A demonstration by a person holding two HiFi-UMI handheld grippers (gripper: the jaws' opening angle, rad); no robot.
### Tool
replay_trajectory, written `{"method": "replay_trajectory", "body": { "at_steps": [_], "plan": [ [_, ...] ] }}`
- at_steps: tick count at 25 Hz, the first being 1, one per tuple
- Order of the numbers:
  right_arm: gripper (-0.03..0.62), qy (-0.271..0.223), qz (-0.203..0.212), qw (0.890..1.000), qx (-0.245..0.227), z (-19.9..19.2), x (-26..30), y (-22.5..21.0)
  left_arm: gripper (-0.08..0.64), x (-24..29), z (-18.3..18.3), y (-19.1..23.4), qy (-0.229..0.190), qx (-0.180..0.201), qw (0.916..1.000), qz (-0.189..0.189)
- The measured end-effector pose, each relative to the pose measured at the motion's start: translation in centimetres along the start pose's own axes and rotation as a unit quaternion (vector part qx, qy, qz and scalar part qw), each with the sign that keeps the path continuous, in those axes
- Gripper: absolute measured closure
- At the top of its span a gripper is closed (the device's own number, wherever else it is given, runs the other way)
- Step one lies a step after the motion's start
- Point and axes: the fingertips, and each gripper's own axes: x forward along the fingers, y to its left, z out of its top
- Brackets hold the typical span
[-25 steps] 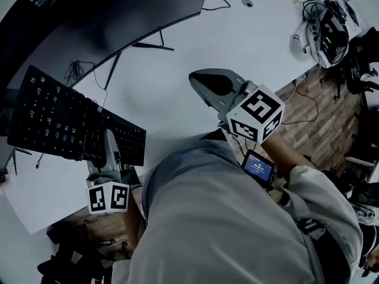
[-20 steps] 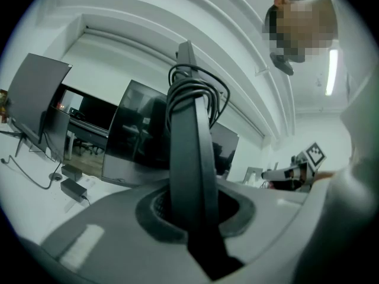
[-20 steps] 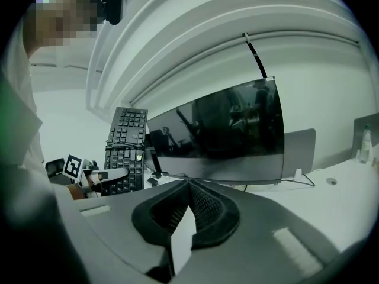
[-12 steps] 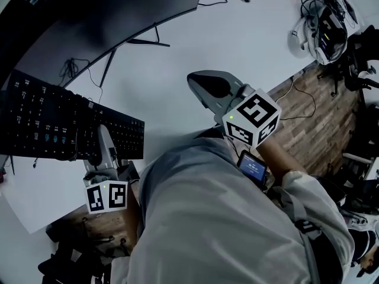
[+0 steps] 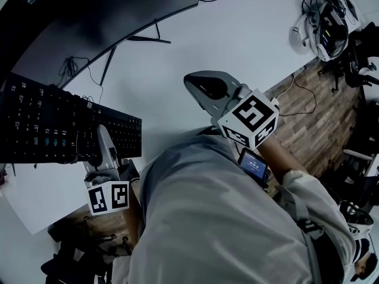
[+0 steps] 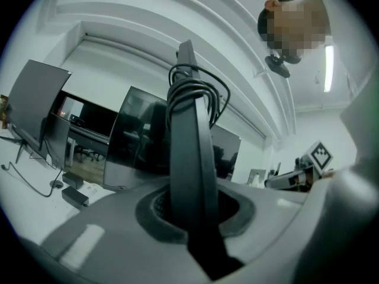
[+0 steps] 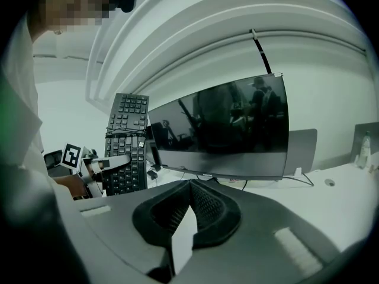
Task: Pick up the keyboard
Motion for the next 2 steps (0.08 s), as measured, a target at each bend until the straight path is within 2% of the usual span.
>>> {"method": "replay_trajectory", "body": {
  "at_steps": [2],
  "plan": [
    [0.600, 0.003, 0.000, 1.000, -0.001, -0.07, 0.22, -0.03, 0.560, 0.04, 0.08, 0.16, -0.001, 0.007, 1.0000, 0.003]
  ]
}}
